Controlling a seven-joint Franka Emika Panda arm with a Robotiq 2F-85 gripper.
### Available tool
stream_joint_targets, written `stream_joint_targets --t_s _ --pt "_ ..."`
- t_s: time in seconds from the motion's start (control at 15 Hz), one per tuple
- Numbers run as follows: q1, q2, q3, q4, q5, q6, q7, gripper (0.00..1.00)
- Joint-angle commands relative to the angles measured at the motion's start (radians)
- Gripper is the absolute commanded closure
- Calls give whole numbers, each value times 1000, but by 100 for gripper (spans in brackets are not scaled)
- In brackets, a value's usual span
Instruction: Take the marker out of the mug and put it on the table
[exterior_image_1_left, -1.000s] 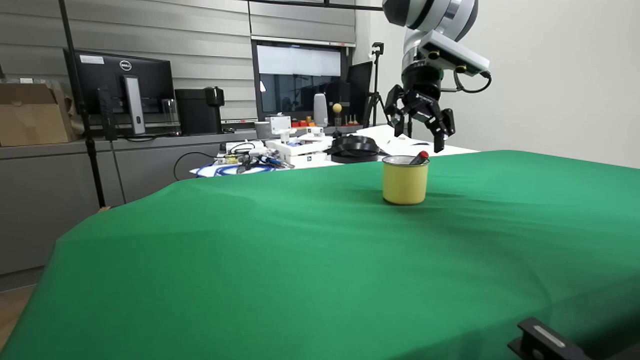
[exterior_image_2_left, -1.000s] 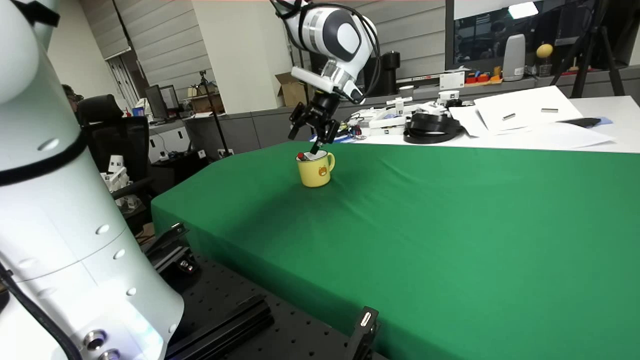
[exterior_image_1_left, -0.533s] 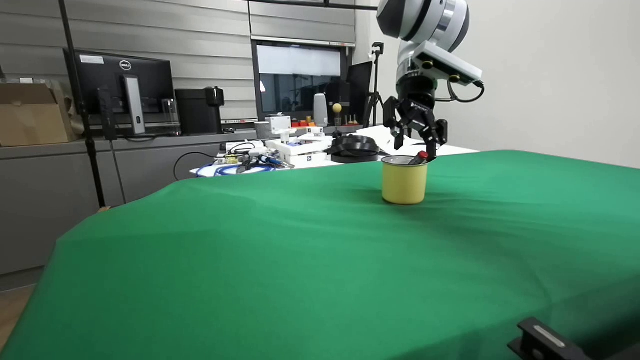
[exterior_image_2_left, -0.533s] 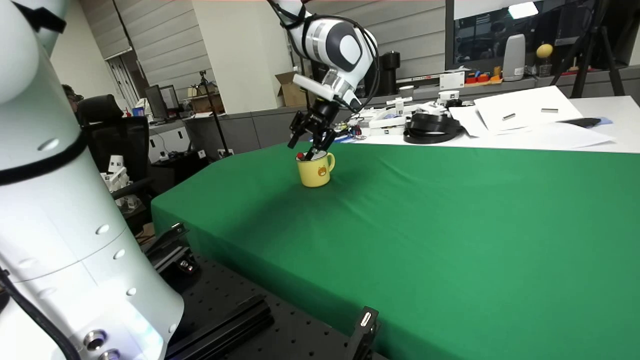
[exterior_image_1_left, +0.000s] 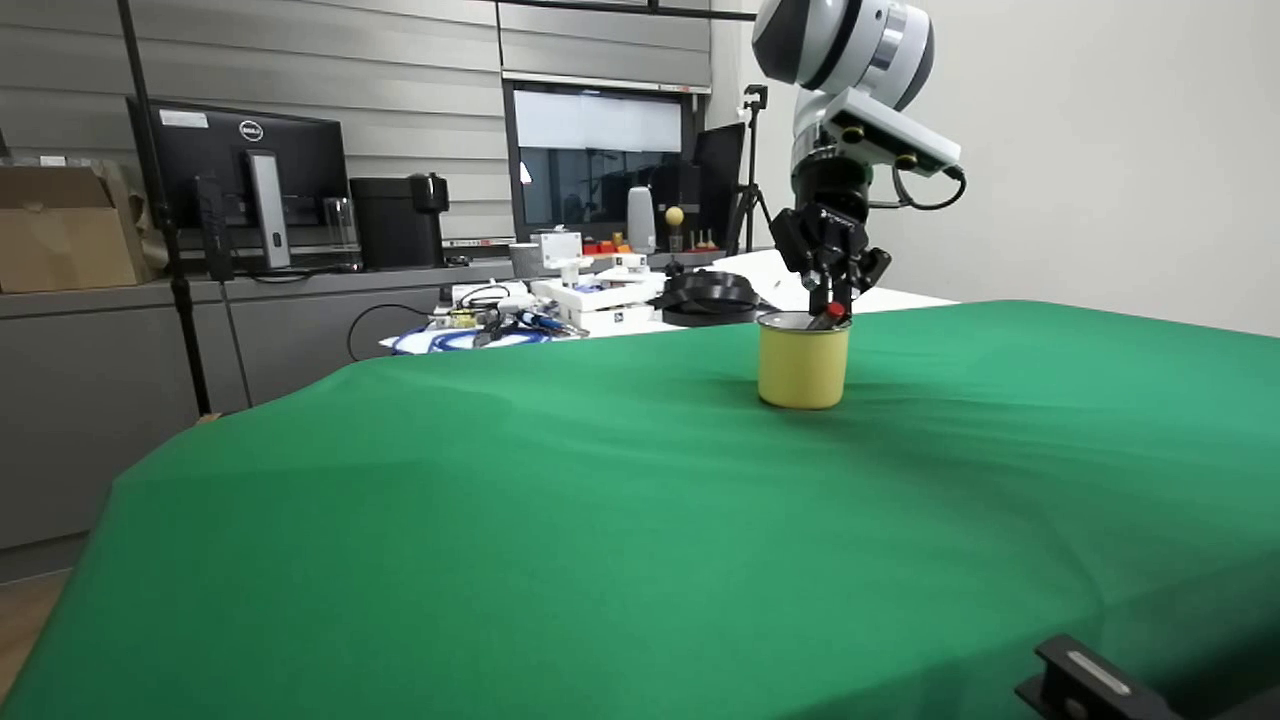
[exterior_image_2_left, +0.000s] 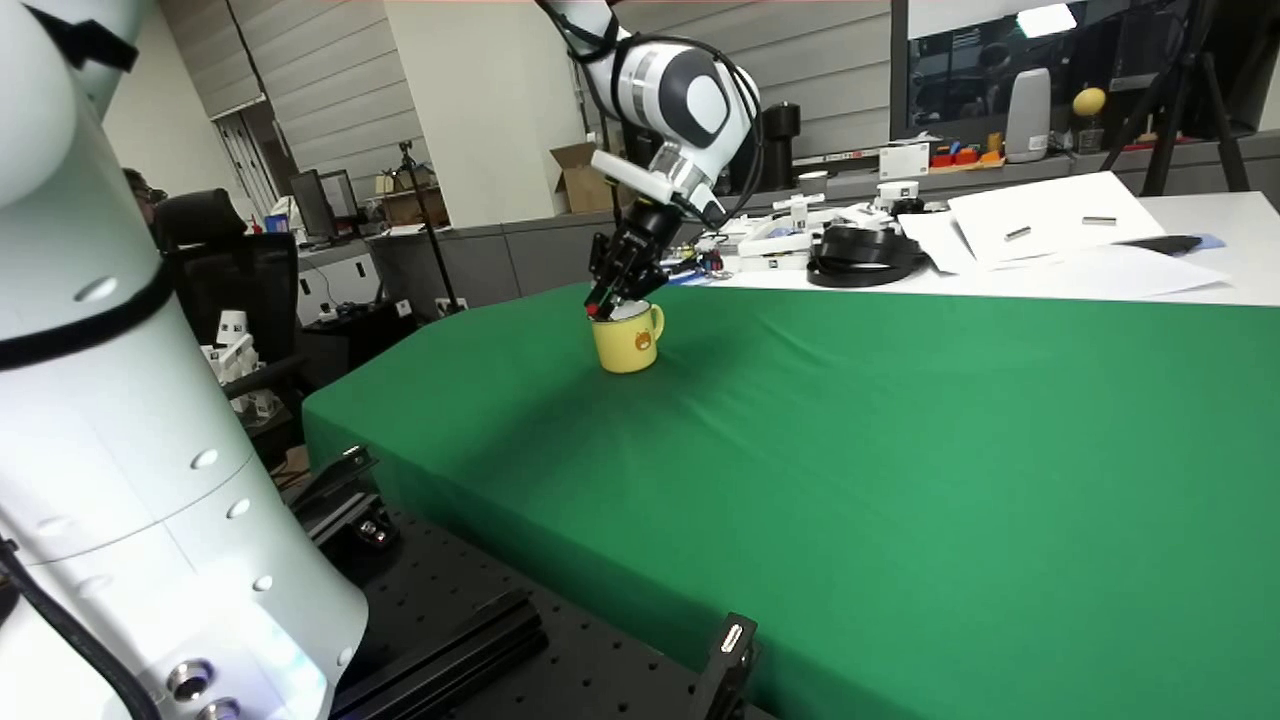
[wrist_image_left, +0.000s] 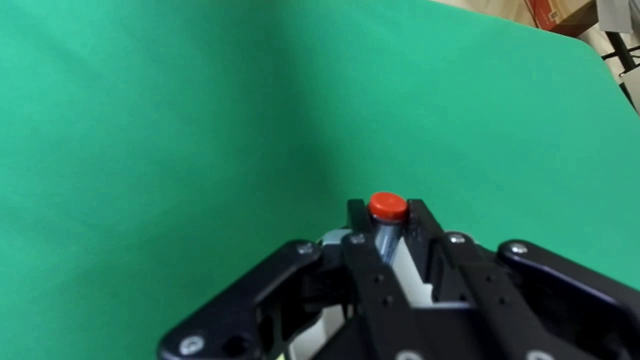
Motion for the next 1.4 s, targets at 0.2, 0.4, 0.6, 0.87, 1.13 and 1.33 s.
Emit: stream_joint_targets --t_s 0.2,0.4,0.6,0.87,1.13,1.33 --pt "-25 35 12 98 13 -104 38 94" --pt "-33 15 11 138 19 -163 40 94" --pt "-42 -11 10 191 30 -231 42 94" --pt "-46 -57 5 239 41 -303 44 94" --pt "-22 -94 -18 255 -7 -261 66 94" --pt "-4 -127 -39 193 -113 -132 48 94"
